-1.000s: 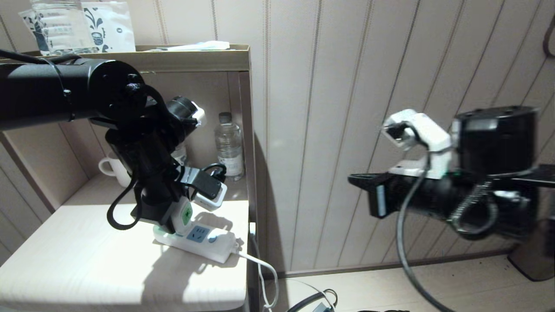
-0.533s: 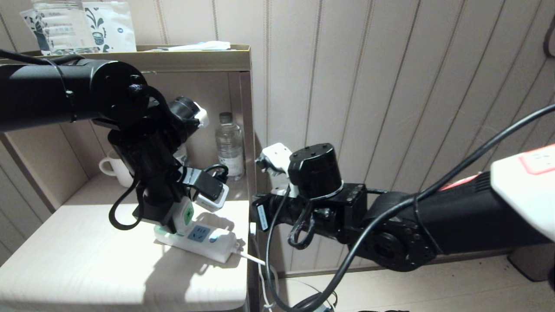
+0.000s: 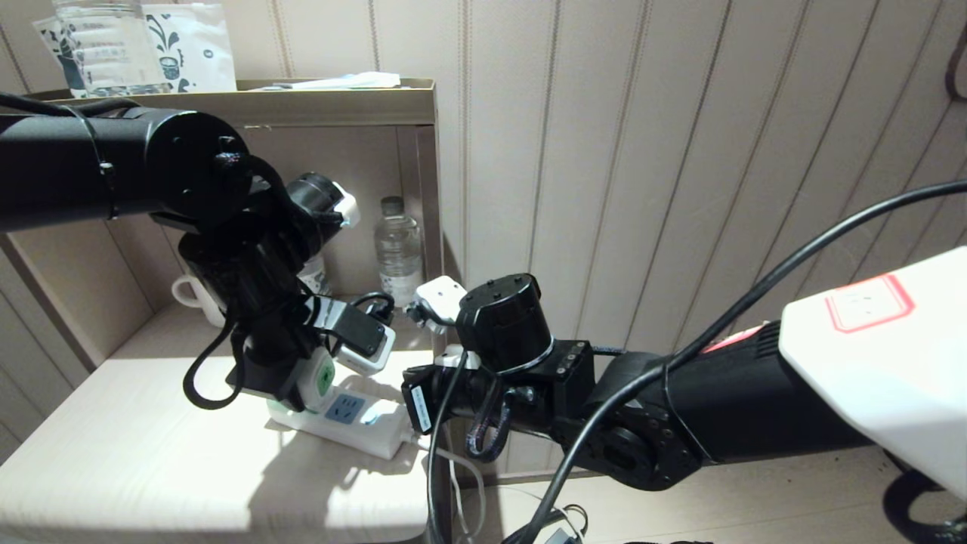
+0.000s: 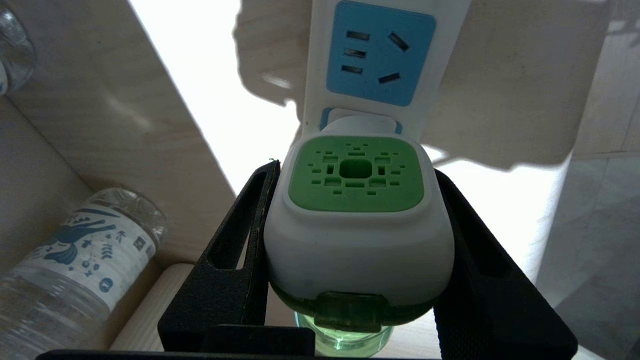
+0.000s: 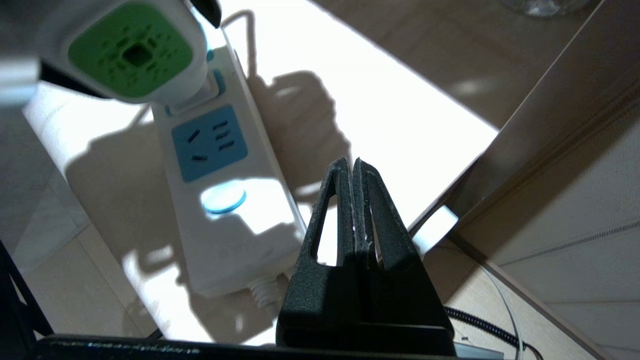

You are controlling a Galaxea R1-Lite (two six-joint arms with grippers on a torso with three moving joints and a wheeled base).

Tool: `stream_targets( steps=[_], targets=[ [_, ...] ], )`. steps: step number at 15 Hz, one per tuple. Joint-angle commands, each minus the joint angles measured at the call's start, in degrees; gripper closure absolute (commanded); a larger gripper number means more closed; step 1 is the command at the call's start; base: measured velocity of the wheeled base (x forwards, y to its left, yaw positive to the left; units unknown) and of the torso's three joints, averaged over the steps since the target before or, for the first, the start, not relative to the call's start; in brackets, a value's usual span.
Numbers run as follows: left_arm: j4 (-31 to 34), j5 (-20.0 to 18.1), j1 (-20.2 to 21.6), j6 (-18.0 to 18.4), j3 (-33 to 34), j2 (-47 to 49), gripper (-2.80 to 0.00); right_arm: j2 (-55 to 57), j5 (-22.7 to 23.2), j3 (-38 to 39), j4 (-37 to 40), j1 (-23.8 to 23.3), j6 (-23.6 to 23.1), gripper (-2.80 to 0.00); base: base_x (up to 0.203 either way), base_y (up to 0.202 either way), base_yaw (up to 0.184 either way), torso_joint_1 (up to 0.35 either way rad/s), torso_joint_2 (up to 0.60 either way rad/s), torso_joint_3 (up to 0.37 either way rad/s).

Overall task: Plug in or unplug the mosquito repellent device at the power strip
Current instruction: Hold the socket with your right hand and unplug it with your left hand

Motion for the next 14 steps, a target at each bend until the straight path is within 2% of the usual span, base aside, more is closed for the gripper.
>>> stream_targets(
  steps=[1, 7, 14],
  targets=[
    [0.8, 0.2, 0.0, 0.6, 2.0, -0.7, 0.00, 0.4, 0.3, -2.3, 0.3, -0.1, 0.0, 0.00, 0.000, 0.000, 0.000, 0.000, 0.00, 0.000],
    [-4.2, 0.3, 0.0, 0.8, 9.3, -2.4, 0.00, 2.9, 3.1, -6.4, 2.2, 0.9, -0.1, 0.00, 0.000, 0.000, 0.000, 0.000, 0.00, 0.000],
    [-5.2, -0.2, 0.2, 1.3, 8.0, -3.1, 0.00, 2.1, 5.7, -1.6, 1.9, 0.7, 1.0, 0.00, 0.000, 0.000, 0.000, 0.000, 0.00, 0.000]
  ],
)
